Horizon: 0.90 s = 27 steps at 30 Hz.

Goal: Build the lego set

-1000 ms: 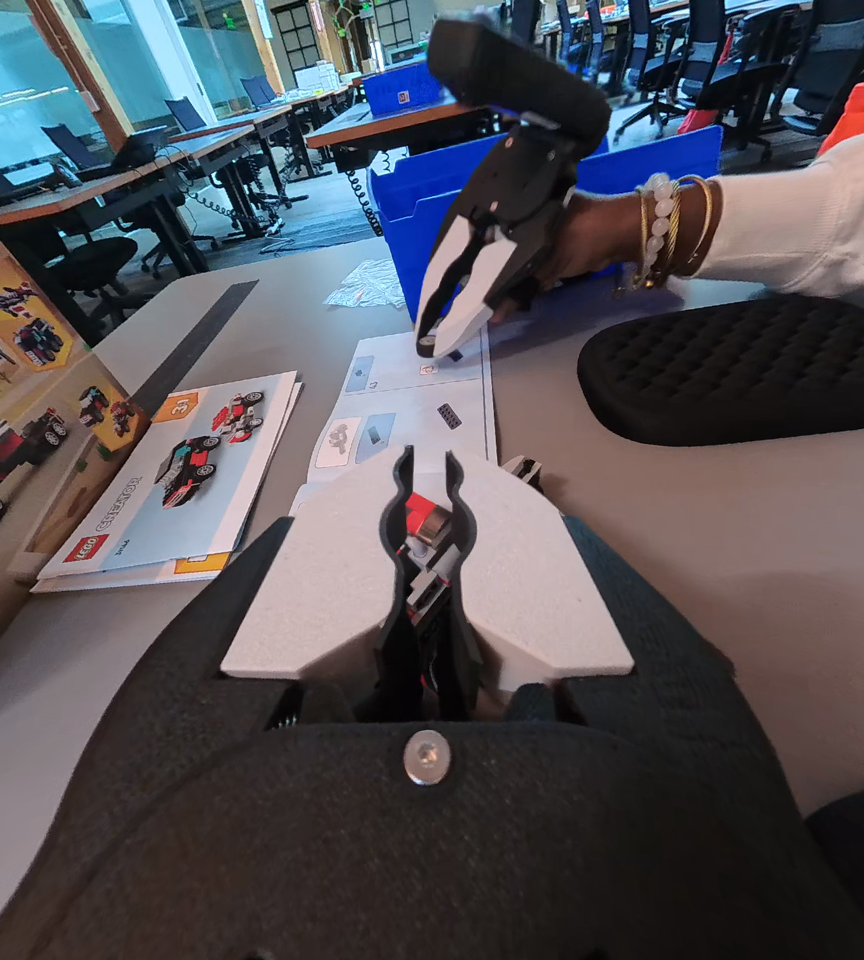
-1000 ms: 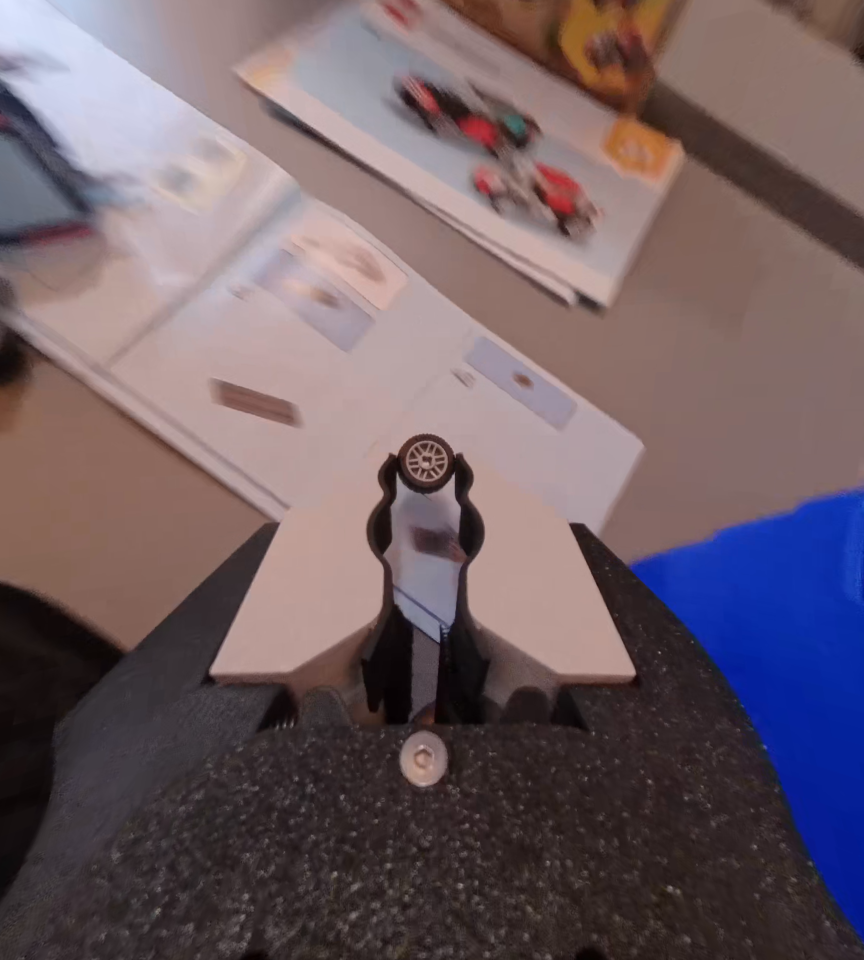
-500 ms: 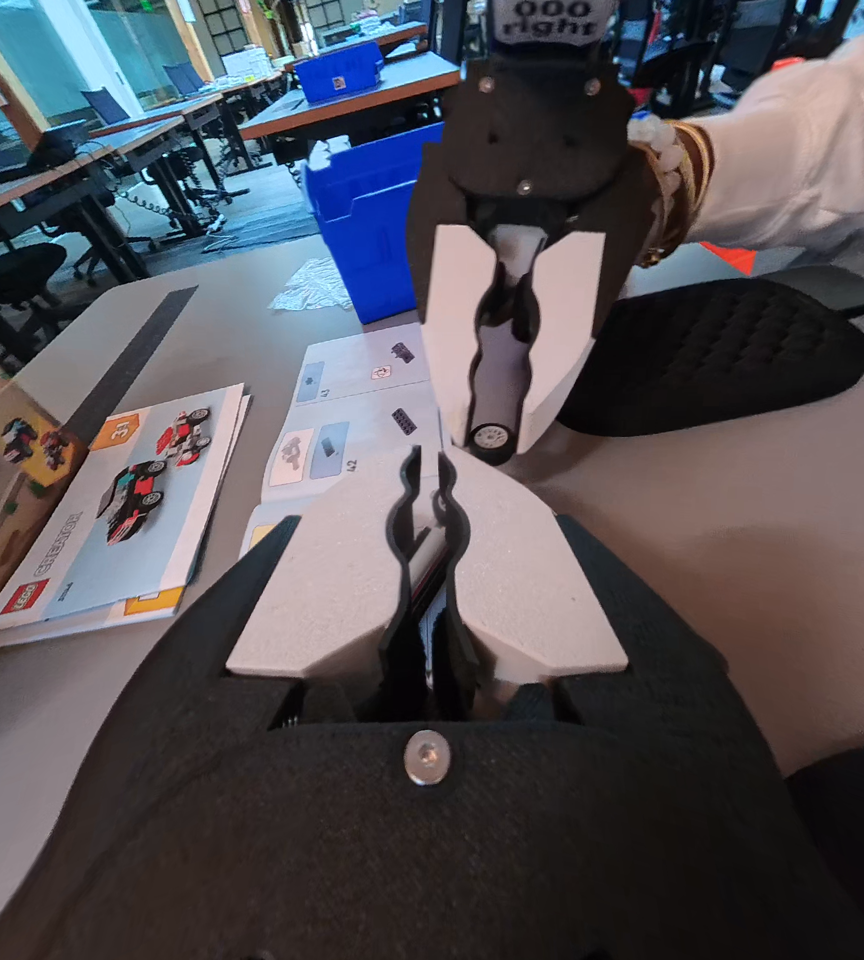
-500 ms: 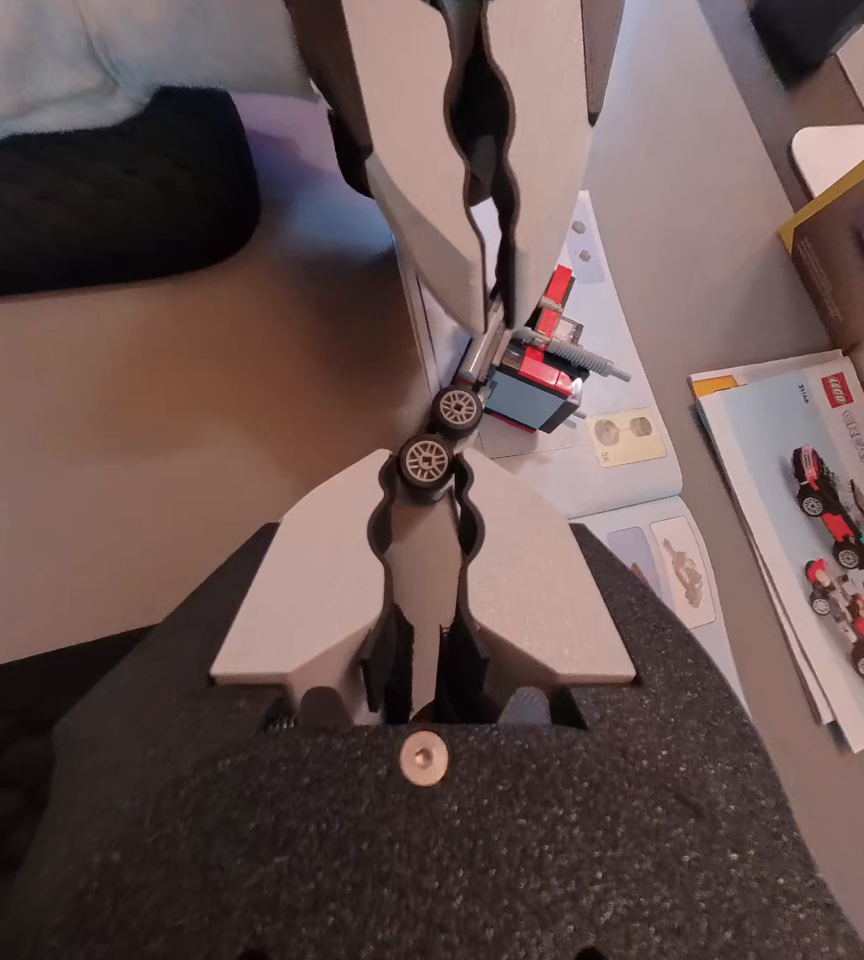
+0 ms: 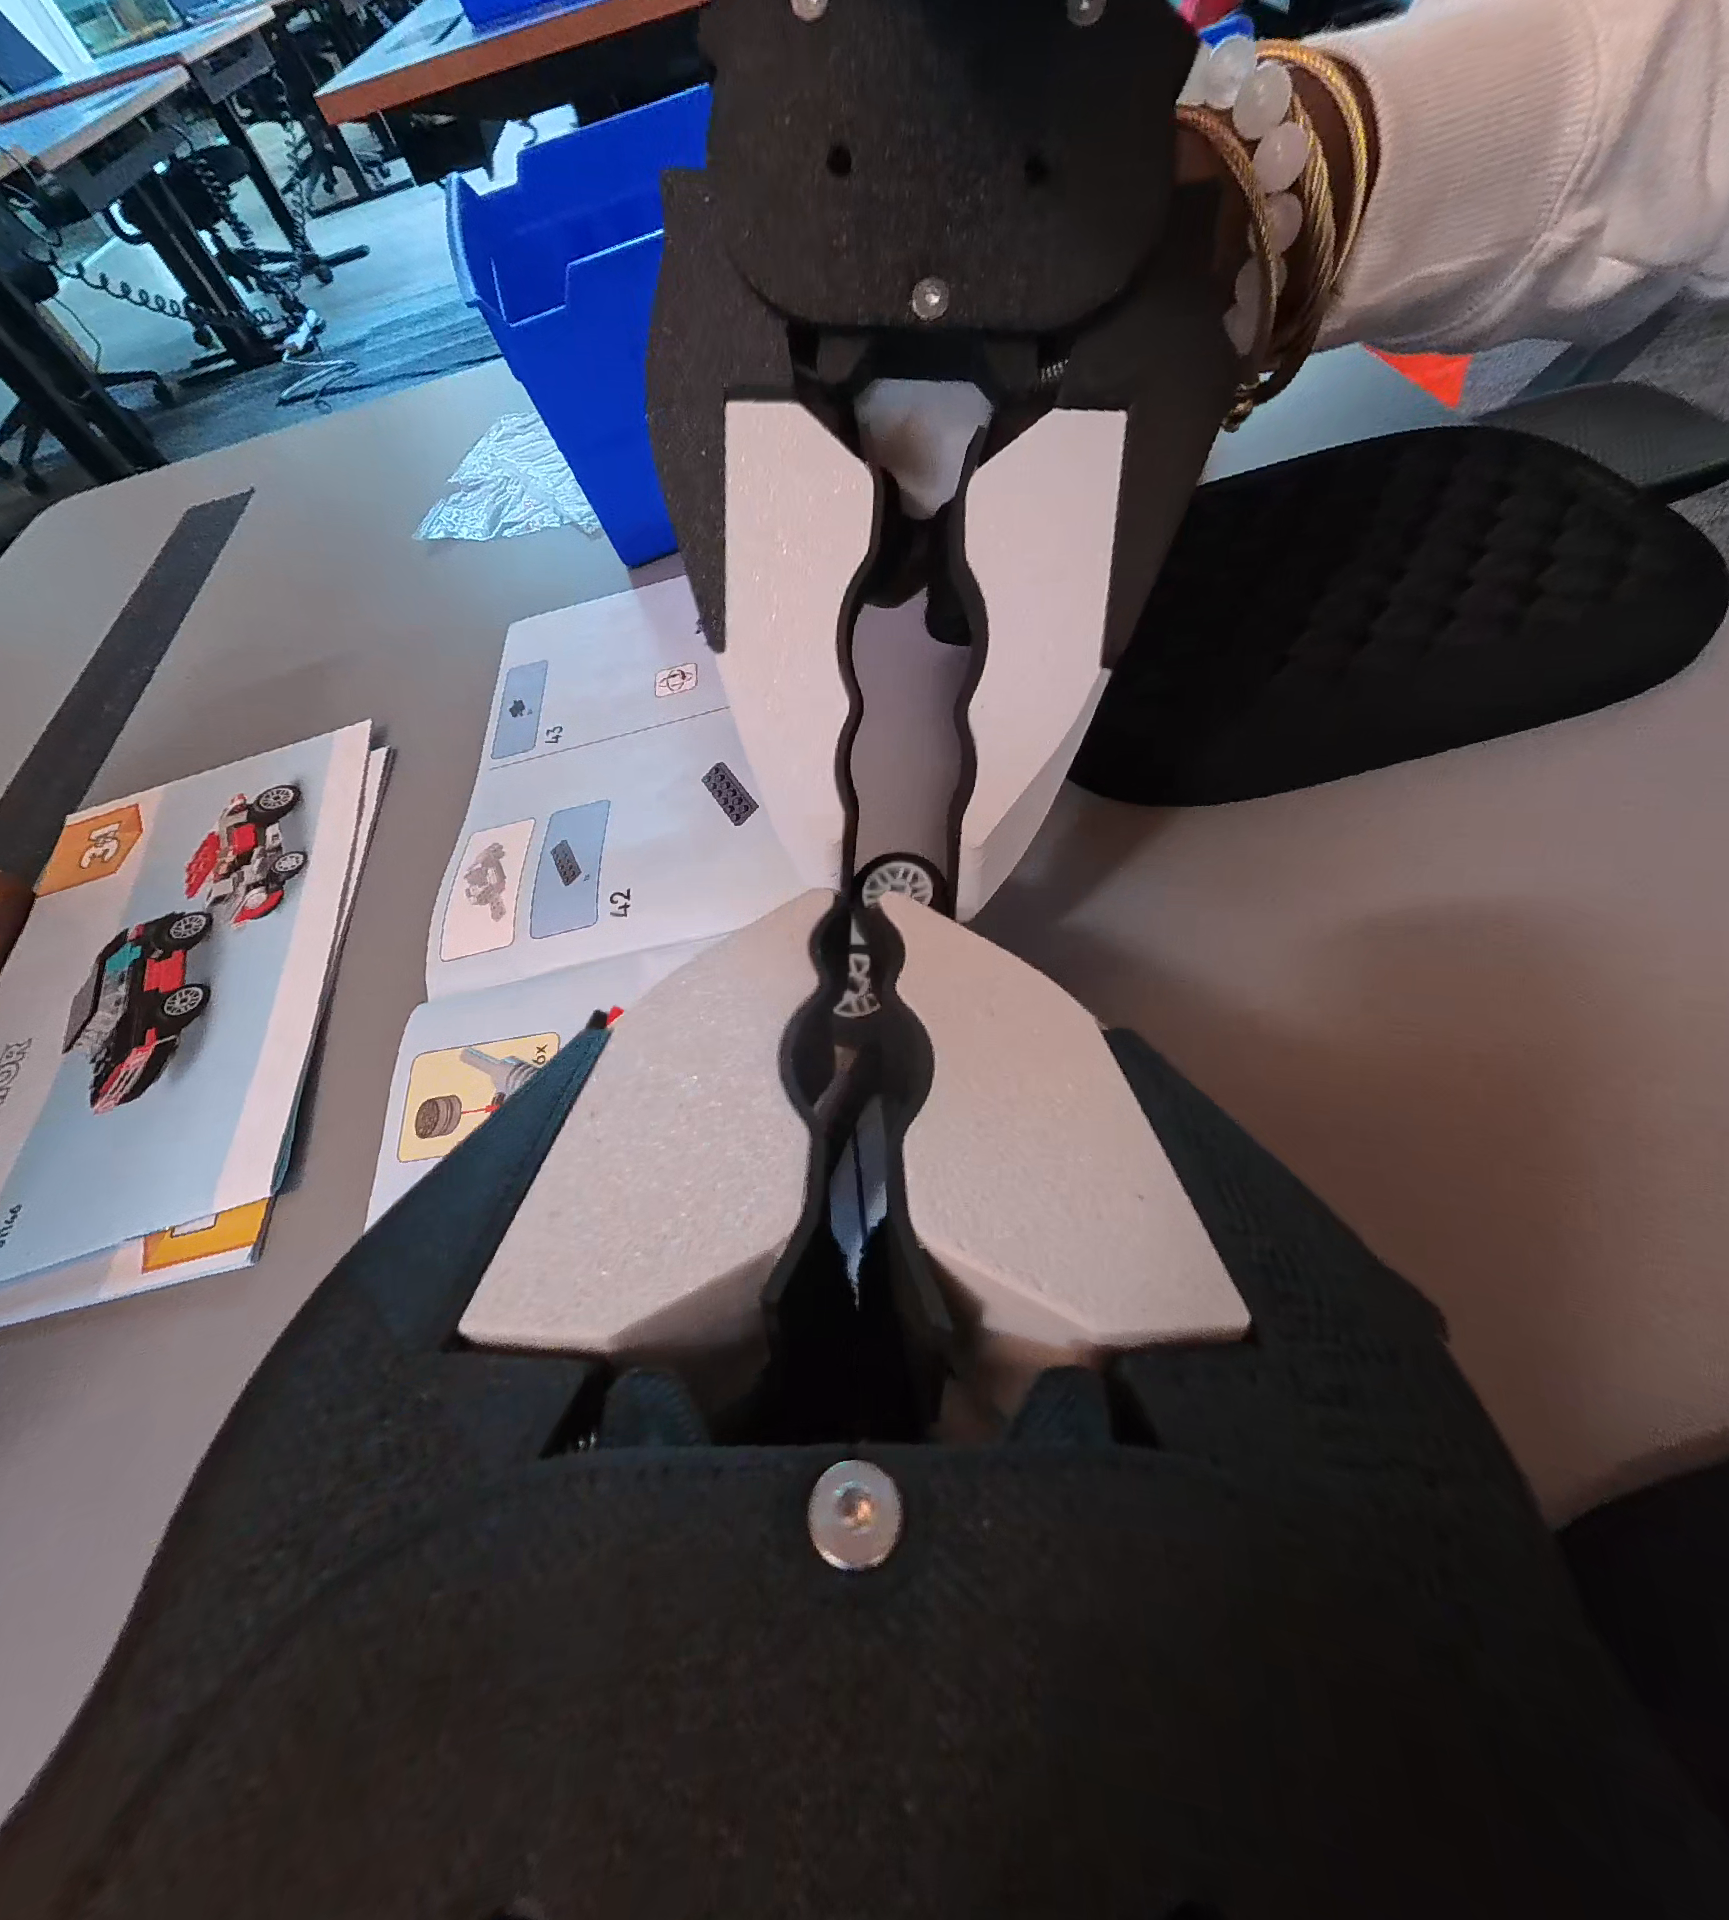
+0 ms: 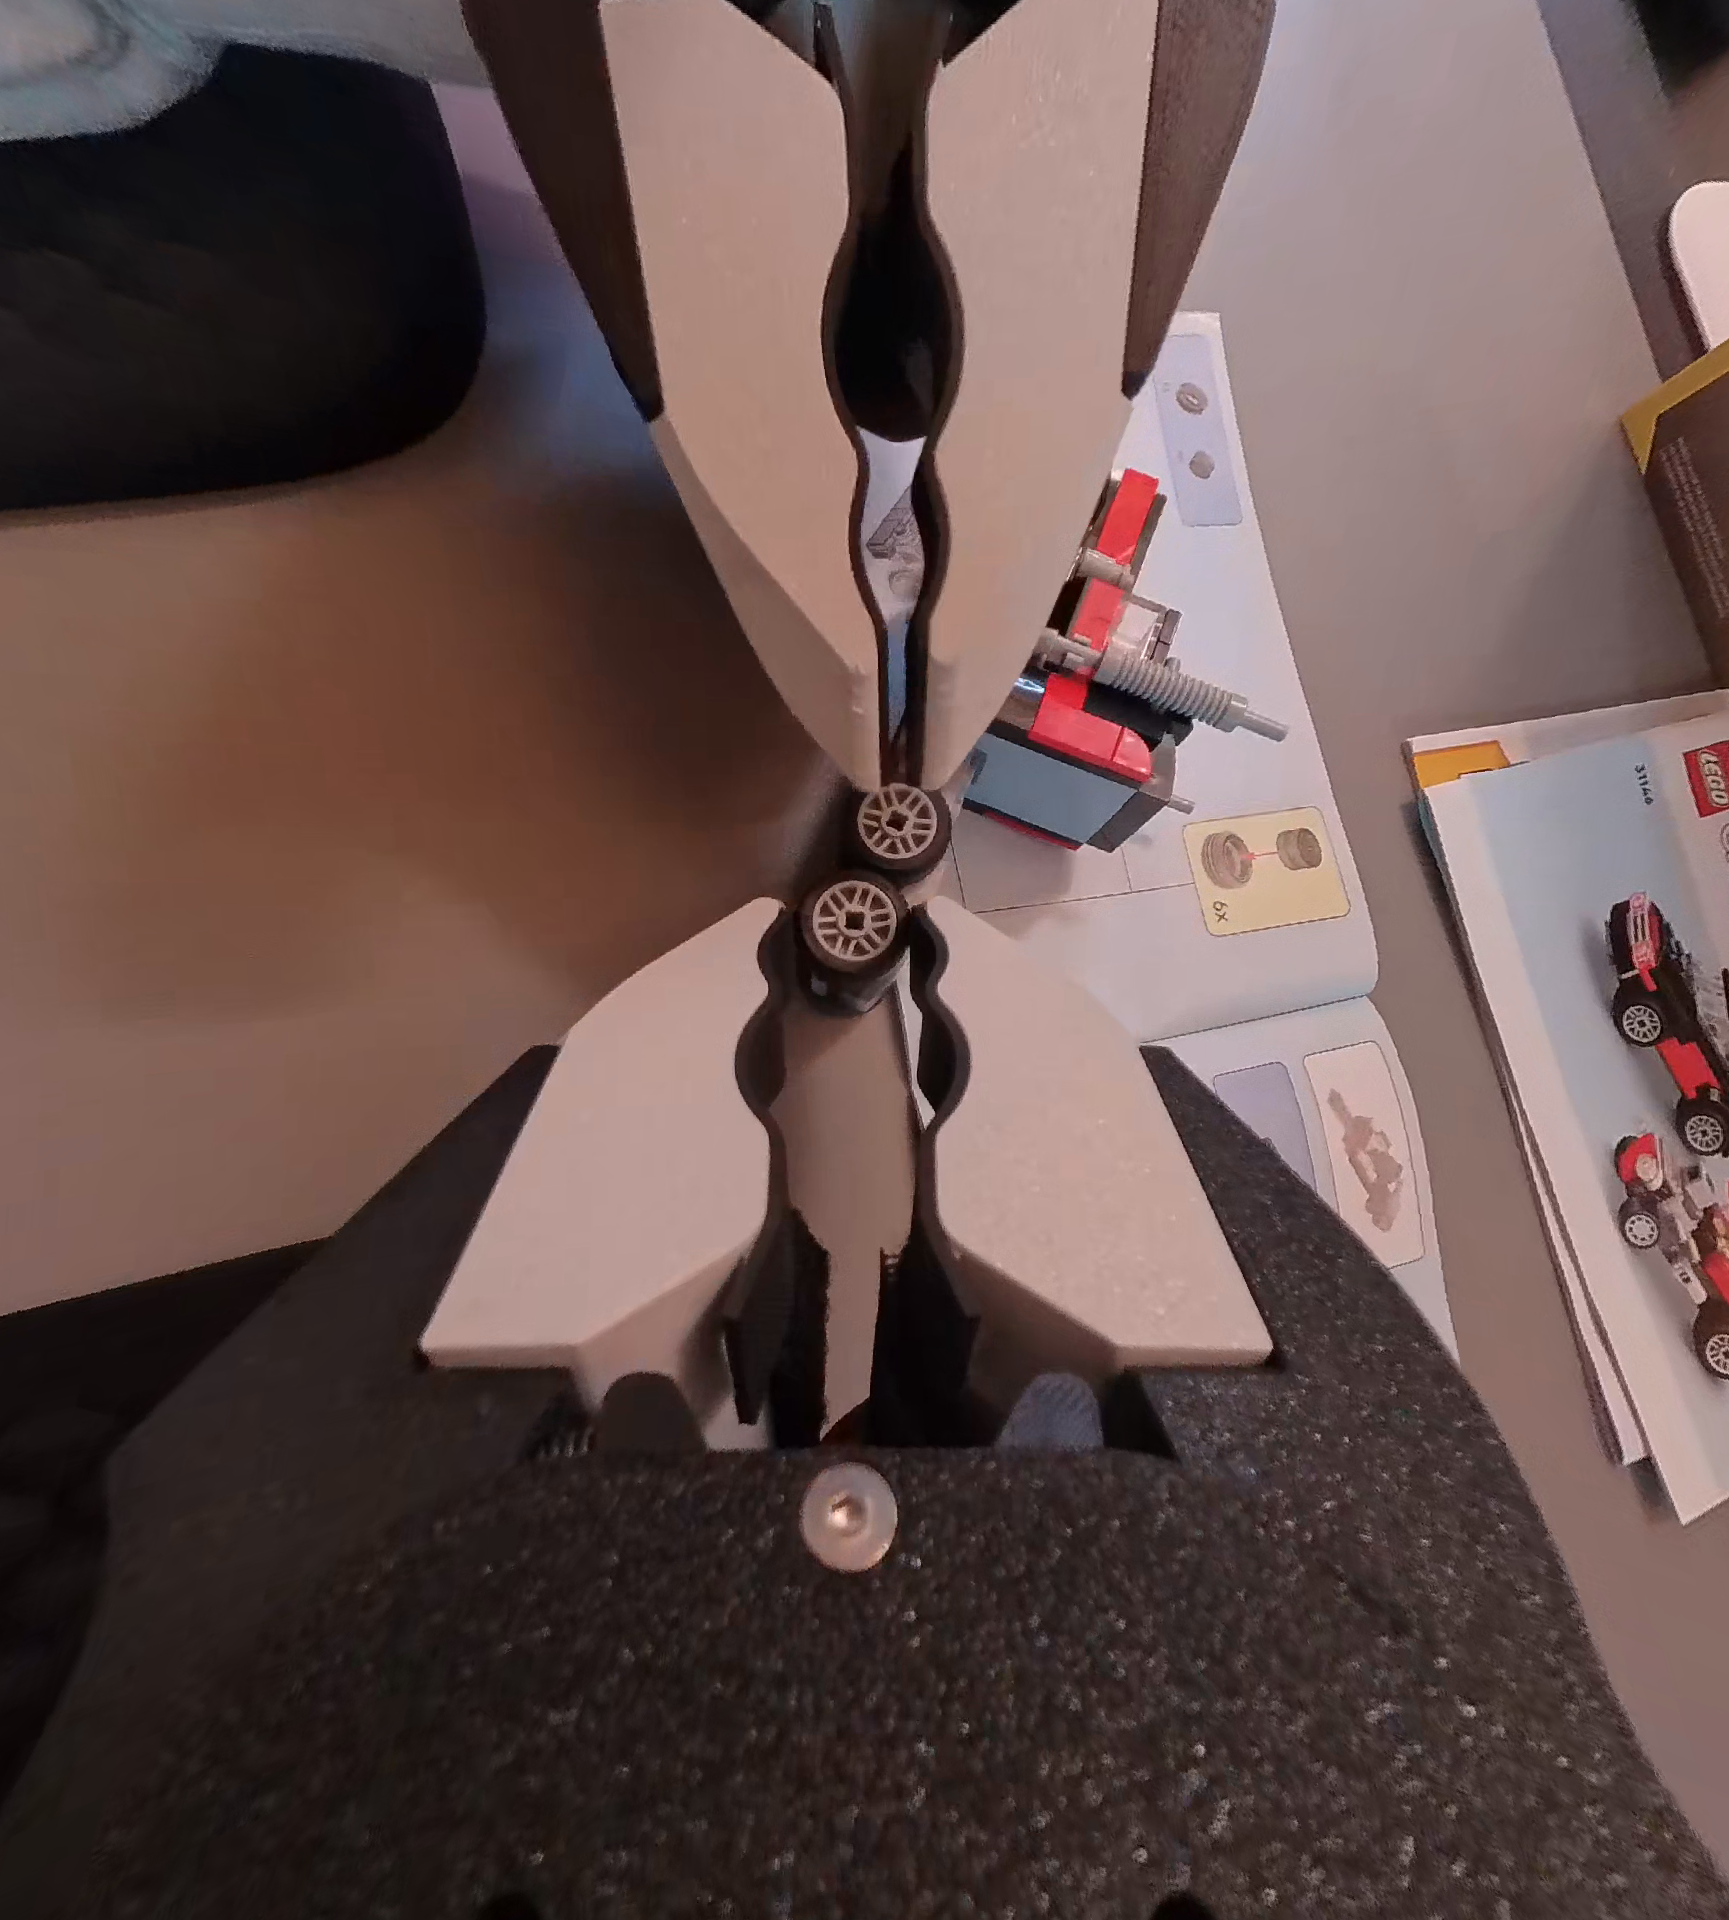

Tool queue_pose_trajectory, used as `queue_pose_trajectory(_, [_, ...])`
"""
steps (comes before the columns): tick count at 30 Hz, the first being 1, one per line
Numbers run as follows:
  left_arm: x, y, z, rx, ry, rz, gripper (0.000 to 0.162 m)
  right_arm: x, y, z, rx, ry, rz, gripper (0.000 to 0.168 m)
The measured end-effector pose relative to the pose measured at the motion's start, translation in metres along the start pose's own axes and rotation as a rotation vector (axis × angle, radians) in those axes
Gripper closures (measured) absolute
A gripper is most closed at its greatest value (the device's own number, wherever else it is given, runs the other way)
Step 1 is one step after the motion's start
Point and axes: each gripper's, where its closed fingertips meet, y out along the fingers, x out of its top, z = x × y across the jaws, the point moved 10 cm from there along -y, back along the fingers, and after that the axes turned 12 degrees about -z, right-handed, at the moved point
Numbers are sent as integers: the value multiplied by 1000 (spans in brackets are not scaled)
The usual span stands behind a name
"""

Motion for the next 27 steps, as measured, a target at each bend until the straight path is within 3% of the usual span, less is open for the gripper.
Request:
queue_pose_trajectory(10, [3, 31, -6, 6, 24, 145, 162, -14, -3, -3, -25, 64, -107, 147])
queue_pose_trajectory(20, [6, 32, 1, -17, -56, 228, 162, -30, -5, -3, -45, 170, -250, 147])
queue_pose_trajectory(27, [25, 54, 12, -86, -88, 430, 162, -41, -8, -5, -60, 238, -320, 147])
